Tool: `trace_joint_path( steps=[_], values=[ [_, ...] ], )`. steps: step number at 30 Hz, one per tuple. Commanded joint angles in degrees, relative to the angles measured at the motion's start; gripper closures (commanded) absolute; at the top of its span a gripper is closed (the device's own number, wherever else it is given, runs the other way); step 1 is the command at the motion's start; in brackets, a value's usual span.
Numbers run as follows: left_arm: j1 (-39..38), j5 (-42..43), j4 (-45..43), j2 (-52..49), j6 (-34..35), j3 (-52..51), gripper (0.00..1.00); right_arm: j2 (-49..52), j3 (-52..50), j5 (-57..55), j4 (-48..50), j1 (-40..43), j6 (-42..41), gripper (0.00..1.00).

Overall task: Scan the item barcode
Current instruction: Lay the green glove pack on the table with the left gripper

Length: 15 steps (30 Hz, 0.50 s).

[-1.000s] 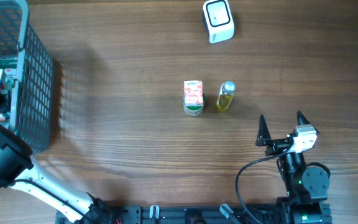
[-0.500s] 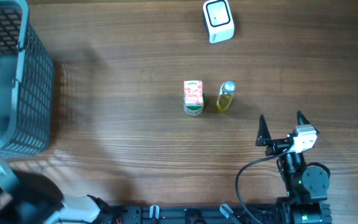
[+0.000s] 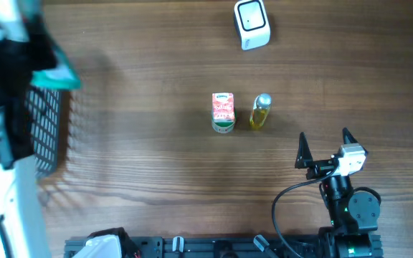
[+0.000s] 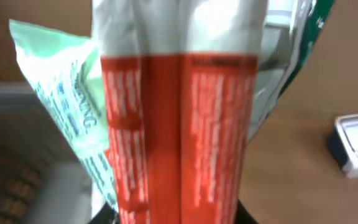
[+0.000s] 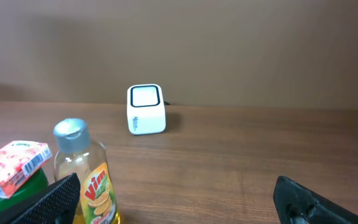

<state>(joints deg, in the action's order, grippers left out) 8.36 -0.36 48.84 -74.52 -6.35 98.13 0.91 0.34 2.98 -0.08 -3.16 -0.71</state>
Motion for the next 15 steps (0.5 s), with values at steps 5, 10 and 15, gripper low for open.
trace_joint_path(
  steps=[5, 10, 15],
  values=[
    [-18.0, -13.0, 11.5, -14.8, 13.4, -2.9, 0.83, -0.1, 0.0, 0.3, 0.1, 0.2, 0.7, 0.00],
    [-24.1, -13.0, 5.0, -24.7, 20.8, -12.7, 0.85, -0.1, 0.0, 0.3, 0.1, 0.2, 0.7, 0.00],
    [-28.5, -15.9, -7.2, -27.9, 21.0, -23.3, 0.82, -0.1, 0.0, 0.3, 0.1, 0.2, 0.7, 0.00]
  ],
)
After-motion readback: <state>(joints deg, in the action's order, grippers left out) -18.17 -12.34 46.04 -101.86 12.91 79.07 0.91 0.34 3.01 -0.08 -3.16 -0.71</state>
